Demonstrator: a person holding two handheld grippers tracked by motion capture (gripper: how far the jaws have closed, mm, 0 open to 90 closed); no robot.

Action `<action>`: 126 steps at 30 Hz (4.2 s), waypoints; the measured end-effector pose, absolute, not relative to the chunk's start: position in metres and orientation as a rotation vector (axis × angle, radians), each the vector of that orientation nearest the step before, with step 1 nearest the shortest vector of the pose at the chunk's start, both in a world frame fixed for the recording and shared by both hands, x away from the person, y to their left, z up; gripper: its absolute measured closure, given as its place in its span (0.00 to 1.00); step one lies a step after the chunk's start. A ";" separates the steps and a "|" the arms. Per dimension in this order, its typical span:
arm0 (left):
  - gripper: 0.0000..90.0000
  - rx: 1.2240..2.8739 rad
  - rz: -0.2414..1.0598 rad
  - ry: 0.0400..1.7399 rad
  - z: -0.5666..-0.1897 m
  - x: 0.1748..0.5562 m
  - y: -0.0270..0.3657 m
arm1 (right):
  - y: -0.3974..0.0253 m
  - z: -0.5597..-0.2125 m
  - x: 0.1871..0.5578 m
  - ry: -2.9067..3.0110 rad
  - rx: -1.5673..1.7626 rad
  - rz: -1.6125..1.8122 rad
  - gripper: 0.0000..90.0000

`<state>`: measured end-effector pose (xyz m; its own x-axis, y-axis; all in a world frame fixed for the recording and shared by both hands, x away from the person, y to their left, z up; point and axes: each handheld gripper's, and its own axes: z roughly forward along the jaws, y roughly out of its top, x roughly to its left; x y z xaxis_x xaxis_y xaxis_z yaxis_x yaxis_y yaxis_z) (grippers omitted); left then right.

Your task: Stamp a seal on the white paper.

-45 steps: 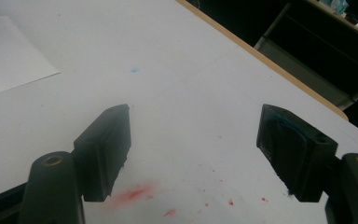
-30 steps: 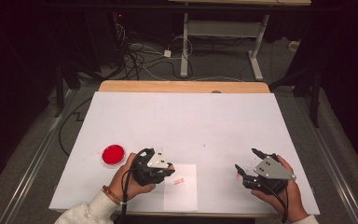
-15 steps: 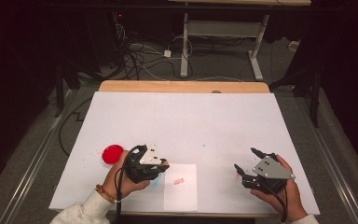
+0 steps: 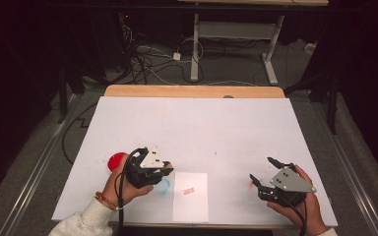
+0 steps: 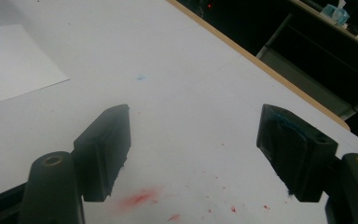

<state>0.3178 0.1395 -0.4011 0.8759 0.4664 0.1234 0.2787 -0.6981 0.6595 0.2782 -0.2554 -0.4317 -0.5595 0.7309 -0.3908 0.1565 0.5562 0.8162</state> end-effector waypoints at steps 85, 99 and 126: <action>0.82 2.376 0.295 1.074 -0.451 0.368 0.267 | -0.253 -0.436 0.279 2.061 0.707 0.911 0.30; 0.82 2.404 0.299 1.106 -0.451 0.369 0.262 | -0.252 -0.436 0.279 2.061 0.712 0.904 0.30; 0.81 2.417 0.325 1.100 -0.451 0.368 0.260 | -0.252 -0.435 0.279 2.062 0.712 0.899 0.31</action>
<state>0.3676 0.2597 -0.4506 0.6519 0.7580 0.0233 0.6487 -0.5733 0.5005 0.2786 -0.2523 -0.4354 -0.5538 0.7194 -0.4192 0.1823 0.5960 0.7820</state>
